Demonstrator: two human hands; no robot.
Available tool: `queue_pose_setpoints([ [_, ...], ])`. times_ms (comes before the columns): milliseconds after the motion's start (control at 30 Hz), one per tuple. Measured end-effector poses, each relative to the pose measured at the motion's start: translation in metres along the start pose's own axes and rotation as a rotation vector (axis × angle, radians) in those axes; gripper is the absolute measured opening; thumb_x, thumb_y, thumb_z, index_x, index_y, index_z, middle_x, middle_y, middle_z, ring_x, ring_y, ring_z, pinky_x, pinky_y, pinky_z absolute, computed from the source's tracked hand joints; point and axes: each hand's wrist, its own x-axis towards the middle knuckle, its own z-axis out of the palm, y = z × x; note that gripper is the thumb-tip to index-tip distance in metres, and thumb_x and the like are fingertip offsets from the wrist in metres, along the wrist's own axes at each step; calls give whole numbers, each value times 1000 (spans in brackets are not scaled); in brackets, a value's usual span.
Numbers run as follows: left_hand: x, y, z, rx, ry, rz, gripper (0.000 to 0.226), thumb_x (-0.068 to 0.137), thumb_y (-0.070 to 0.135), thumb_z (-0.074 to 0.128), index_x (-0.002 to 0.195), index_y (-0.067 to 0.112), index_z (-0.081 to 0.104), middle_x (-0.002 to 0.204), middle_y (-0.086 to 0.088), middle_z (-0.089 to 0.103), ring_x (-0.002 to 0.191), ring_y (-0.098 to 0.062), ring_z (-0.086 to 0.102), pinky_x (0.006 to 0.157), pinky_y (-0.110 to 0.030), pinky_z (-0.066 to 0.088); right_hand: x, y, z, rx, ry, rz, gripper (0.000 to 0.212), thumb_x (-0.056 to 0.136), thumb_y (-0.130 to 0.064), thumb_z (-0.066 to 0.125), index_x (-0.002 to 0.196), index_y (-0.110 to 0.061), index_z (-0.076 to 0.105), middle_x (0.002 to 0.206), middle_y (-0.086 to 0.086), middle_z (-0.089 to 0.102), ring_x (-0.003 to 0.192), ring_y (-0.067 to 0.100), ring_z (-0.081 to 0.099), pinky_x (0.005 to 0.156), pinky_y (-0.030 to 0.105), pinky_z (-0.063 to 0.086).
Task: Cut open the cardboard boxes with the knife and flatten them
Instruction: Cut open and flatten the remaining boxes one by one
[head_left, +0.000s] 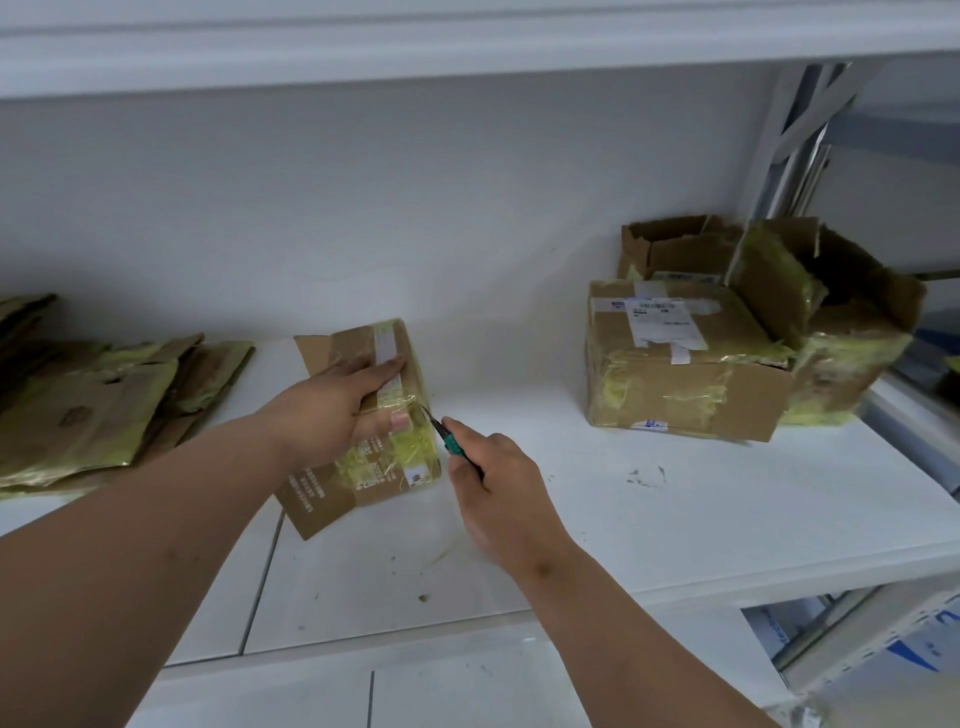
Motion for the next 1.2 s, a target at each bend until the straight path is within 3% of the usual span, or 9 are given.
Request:
queue_pose_setpoints([
  [200,4,-2,-5,-19,7,27,84,78,72,38,153,41,16,162,1,19,149,-21,19,117,-39,27,1,0,2,33,14,4,44,104,-19,41,146,-30,47,95,-3,53,93,12,55,79,19,44],
  [467,9,1,-8,-4,34,33,75,88,66,44,153,41,17,161,2,23,146,-21,25,113,-35,29,9,-5,11,40,55,20,44,105,-21,39,148,-29,43,96,-5,51,90,7,53,73,12,39],
  [600,12,0,-12,-21,12,24,80,82,72,40,153,42,18,161,1,24,147,-21,23,116,-38,27,9,-6,15,45,97,3,45,105,-19,41,148,-28,44,96,-5,50,90,4,50,74,8,38],
  [1200,18,-2,-21,-58,11,40,79,83,68,41,153,39,21,158,6,31,141,-19,35,109,-30,31,24,-12,14,24,116,-11,44,103,-17,41,143,-32,50,93,-5,53,87,8,54,70,13,41],
])
